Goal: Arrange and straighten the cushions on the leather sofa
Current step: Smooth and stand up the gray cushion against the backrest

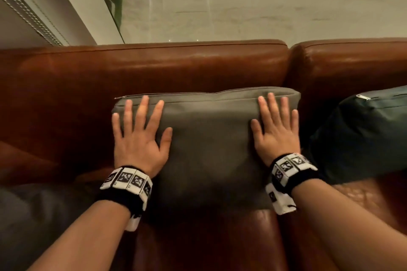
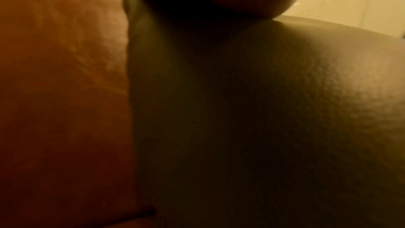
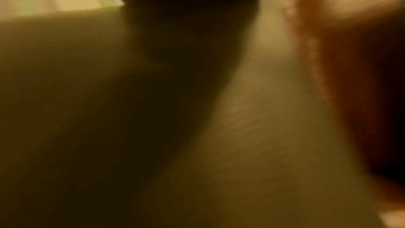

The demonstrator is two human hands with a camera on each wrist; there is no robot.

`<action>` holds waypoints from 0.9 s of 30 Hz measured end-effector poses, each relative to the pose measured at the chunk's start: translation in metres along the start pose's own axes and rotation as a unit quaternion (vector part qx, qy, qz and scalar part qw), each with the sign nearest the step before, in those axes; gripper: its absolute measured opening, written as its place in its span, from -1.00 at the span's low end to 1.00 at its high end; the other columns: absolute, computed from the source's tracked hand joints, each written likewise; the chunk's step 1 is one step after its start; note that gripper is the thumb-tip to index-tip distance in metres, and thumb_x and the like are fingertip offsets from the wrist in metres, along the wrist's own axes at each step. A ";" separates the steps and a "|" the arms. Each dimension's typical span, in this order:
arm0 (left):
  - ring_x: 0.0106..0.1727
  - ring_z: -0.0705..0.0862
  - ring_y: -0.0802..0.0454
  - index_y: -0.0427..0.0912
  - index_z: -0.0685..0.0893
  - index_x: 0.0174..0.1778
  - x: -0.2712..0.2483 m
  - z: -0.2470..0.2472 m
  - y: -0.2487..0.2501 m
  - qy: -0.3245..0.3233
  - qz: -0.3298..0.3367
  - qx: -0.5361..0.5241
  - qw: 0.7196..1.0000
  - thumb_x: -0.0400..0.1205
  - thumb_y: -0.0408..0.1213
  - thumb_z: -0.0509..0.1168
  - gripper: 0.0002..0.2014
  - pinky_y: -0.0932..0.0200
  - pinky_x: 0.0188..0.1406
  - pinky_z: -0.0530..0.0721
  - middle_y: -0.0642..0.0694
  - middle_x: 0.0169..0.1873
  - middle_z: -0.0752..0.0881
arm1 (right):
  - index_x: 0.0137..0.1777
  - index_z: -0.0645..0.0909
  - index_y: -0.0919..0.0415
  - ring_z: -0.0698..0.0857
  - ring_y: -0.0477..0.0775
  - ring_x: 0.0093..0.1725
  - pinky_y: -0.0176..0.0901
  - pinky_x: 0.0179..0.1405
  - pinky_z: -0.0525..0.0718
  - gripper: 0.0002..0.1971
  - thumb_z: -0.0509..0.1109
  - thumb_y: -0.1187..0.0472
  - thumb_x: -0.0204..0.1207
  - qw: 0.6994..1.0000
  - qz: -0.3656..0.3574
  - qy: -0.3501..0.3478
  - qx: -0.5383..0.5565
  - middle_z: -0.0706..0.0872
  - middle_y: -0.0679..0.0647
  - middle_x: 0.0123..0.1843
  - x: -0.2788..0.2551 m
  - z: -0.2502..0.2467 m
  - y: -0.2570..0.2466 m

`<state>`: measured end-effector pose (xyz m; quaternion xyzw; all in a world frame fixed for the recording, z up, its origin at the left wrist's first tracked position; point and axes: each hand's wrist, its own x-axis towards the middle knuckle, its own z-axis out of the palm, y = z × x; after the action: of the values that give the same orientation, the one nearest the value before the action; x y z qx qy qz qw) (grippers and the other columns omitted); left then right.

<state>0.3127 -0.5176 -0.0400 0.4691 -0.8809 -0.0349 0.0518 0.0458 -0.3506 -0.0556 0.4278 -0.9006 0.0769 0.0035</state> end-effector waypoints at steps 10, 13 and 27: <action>0.31 0.69 -0.07 0.36 0.59 0.33 -0.020 0.024 -0.059 -0.002 -0.328 -0.567 0.755 0.50 0.29 0.17 -0.53 -0.41 0.24 0.63 0.07 0.27 0.72 | 0.54 0.43 -0.18 0.68 0.11 0.27 0.25 0.43 0.55 -0.49 0.17 -0.25 0.61 0.787 0.320 0.008 0.527 0.63 0.05 0.43 0.016 -0.012 0.053; 0.16 0.77 -0.12 0.27 0.71 0.18 -0.013 0.014 -0.051 -0.011 -0.332 -0.569 0.752 0.49 0.17 0.35 -0.65 -0.45 0.08 0.69 0.02 0.07 0.81 | -0.01 0.76 -0.25 0.77 0.13 0.15 0.29 0.27 0.67 -0.31 0.40 -0.65 -0.04 0.804 0.310 -0.039 0.506 0.83 0.01 0.08 0.026 0.026 0.092; 0.02 0.72 -0.01 0.22 0.69 0.07 -0.028 0.023 -0.048 0.014 -0.343 -0.552 0.760 0.64 0.03 0.27 -0.86 -0.04 0.03 0.71 -0.02 0.00 0.76 | 0.26 0.67 -0.10 0.75 0.04 0.10 -0.07 -0.08 0.71 -0.76 0.30 0.01 0.66 0.709 0.393 -0.056 0.584 0.75 0.04 0.16 -0.001 0.003 0.072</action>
<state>0.3648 -0.5208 -0.0693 0.6303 -0.4887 -0.5240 0.2990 -0.0088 -0.3060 -0.0688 -0.0443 -0.7615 0.5576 -0.3275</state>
